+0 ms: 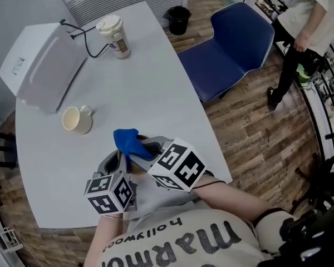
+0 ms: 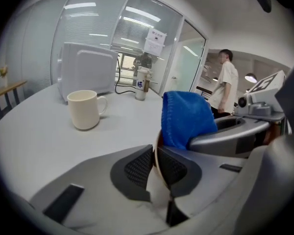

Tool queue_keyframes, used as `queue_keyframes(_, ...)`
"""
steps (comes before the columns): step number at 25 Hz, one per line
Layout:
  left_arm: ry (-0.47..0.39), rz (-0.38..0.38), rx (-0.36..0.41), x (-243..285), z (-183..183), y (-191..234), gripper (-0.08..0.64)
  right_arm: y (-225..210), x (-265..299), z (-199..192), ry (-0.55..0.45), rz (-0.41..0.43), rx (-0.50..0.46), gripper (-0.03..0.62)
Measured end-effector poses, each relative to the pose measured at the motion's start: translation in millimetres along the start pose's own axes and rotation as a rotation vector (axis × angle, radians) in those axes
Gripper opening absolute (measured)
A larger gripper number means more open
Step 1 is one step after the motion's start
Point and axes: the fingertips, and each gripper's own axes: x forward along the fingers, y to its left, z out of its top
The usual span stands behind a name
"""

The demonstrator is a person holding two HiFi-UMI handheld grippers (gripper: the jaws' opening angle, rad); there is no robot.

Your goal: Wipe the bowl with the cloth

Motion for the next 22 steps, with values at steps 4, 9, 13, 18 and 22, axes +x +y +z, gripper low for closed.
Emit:
queue_keyframes(4,-0.019,-0.071,0.048,-2,12,-16,0.04,-5,-9,7,-0.014,-0.073,-0.06,0.061)
queue_keyframes(9,-0.051,-0.021,0.119,-6,29,-24,0.038,-16,-15,21,-0.018,-0.156,-0.04,0.061)
queue_keyframes(13,-0.133,0.023,0.166,-11,52,-32,0.04,-30,-26,41,-0.084,-0.224,0.006,0.061)
queue_keyframes(18,-0.212,0.045,0.22,-8,81,-41,0.043,-49,-41,64,-0.194,-0.287,0.067,0.061)
queue_keyframes(22,-0.23,0.062,0.207,-16,80,-46,0.046,-53,-53,58,-0.252,-0.301,0.221,0.061)
